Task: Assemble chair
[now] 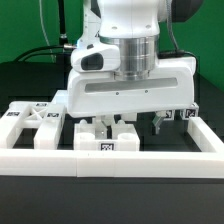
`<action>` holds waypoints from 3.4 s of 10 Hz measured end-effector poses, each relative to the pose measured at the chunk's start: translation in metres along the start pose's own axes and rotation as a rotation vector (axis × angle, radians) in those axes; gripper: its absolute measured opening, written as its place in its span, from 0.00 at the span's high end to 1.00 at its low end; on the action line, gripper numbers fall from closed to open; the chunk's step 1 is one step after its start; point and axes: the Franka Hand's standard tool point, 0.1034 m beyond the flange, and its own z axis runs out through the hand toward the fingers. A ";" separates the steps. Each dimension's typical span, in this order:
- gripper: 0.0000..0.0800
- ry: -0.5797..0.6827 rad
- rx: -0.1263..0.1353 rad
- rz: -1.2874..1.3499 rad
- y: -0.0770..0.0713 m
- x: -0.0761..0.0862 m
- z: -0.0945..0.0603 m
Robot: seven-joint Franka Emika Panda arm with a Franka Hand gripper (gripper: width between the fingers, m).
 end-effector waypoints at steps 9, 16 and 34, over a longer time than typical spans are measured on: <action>0.96 0.001 0.000 0.000 0.000 0.000 0.000; 0.96 0.023 0.013 0.012 -0.053 0.036 0.001; 0.41 -0.060 -0.010 0.082 -0.069 0.048 0.003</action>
Offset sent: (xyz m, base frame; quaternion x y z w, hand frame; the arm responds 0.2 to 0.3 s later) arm 0.0000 0.0000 0.0000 0.0000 0.0000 0.0000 1.0000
